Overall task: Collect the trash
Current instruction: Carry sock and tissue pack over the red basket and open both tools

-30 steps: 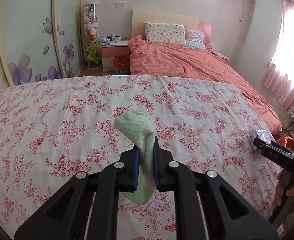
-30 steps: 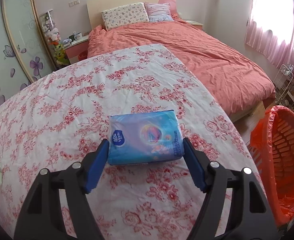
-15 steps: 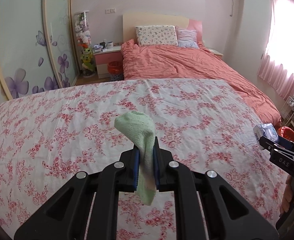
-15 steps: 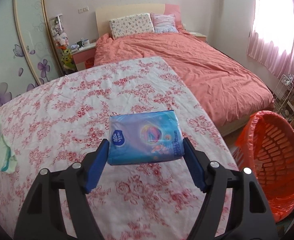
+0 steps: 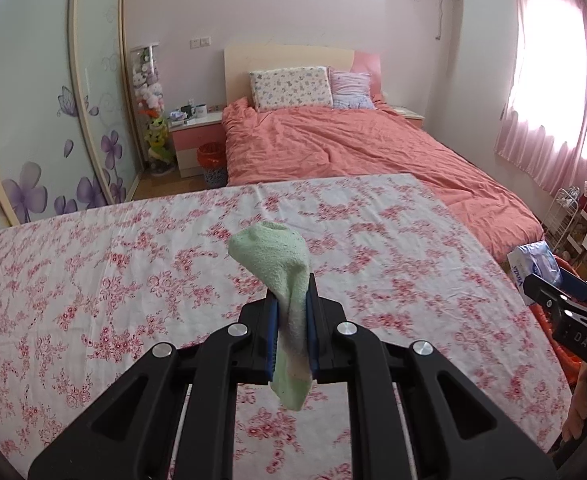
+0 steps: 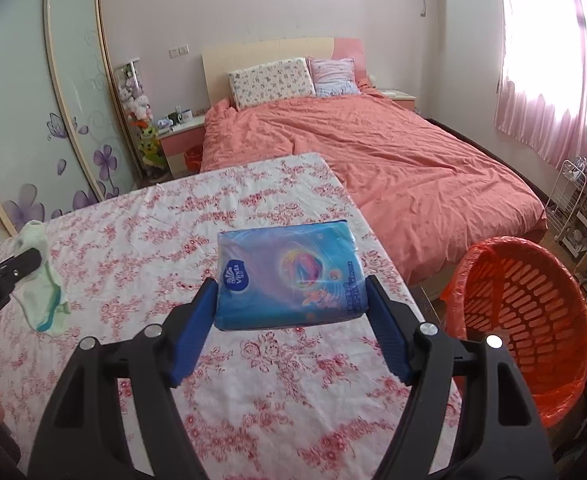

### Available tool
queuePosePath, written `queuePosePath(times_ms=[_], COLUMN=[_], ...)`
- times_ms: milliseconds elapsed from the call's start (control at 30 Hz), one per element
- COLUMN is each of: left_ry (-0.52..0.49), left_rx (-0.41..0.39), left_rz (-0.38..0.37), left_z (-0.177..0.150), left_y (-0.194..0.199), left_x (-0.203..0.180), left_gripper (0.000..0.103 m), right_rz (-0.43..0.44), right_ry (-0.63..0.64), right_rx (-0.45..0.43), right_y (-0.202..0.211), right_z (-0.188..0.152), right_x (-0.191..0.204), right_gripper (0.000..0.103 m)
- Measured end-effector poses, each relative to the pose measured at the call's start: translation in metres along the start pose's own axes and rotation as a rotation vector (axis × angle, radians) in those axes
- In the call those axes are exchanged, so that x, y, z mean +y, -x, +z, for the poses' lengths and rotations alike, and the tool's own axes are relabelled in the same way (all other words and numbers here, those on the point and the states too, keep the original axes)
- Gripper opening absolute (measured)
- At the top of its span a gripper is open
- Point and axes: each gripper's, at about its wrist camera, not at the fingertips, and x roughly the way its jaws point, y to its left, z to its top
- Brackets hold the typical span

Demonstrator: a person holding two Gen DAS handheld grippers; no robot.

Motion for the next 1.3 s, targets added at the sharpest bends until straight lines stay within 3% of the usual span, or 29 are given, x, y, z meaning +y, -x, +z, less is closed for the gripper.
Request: queuePosePath(times_ms=[567, 1300], left_ry=[-0.112, -0.249], left_rx=[-0.056, -0.042], left_rz=[-0.123, -0.396], left_z=[0.011, 0.012], left_y=[0.025, 0.022], left_x=[-0.085, -0.235], left_gripper=[0.012, 0.012], right_rz=[-0.043, -0.223], right_ry=[-0.034, -0.186], right_rx=[-0.111, -0.141], right_y=[0.07, 0.102], right_z=[-0.001, -0.02], right_x=[-0.051, -0.193], right_gripper=[0.071, 0.071])
